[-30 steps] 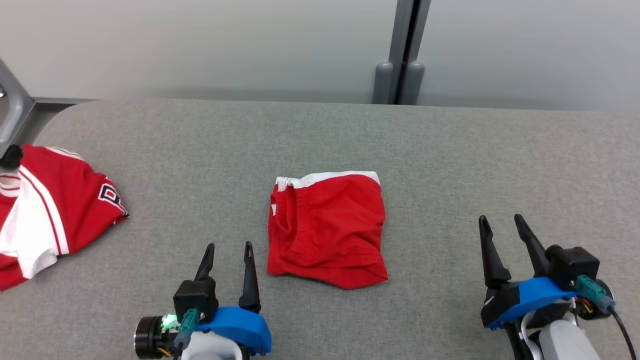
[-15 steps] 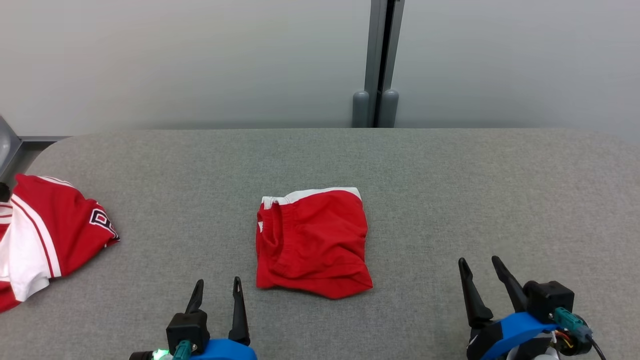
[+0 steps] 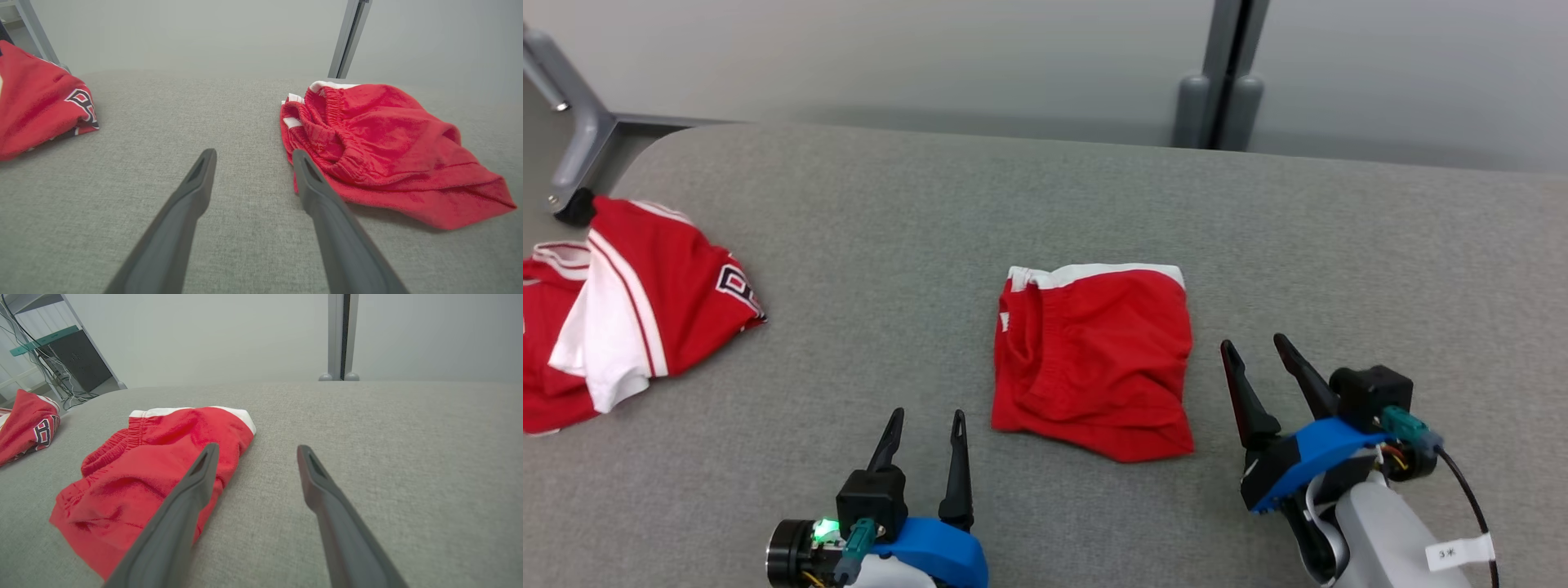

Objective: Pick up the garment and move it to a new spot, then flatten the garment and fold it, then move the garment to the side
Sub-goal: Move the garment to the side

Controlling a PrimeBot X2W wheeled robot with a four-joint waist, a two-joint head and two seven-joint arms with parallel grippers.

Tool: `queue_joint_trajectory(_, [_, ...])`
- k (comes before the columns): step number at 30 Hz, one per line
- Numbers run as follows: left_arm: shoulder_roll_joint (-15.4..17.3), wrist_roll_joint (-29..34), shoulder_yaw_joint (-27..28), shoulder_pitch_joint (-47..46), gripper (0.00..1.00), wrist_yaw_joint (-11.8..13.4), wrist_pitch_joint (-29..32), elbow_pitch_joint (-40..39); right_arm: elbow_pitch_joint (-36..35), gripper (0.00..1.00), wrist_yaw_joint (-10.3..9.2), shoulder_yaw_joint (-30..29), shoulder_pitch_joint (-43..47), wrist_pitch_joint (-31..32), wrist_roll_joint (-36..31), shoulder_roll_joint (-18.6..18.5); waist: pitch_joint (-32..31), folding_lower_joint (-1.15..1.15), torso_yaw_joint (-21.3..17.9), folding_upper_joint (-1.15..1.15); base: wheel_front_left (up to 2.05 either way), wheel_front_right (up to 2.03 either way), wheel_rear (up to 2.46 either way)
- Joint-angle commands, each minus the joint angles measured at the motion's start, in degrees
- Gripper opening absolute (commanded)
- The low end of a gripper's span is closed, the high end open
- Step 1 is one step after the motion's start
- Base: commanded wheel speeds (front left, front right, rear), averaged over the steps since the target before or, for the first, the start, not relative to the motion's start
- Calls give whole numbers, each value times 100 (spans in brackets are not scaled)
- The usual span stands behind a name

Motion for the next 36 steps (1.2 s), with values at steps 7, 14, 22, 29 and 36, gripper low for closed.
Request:
queue_joint_trajectory(7, [0,-90,-204,-232,100,69,-14,-19,894,100,2,73,-745,-18,291,-22,485,-1,756,0,0,0,0])
queue_joint_trajectory(14, [-1,-91,-223,-211,100,84,-14,-73,1579,0,2,326,-905,-4,808,-4,573,-1,966,0,0,0,0])
queue_joint_trajectory(22, [0,13,-170,-149,100,-2,-14,-4,1012,0,1,265,-739,-12,730,-28,353,-1,415,0,0,0,0])
queue_joint_trajectory(29, [-2,52,-275,-318,100,-142,-14,16,696,0,1,432,-586,-12,906,-23,186,-1,-798,0,0,0,0])
queue_joint_trajectory(36, [2,6,-421,-572,100,-205,-14,81,608,0,1,573,-548,-12,1054,-19,207,-1,-2097,0,0,0,0])
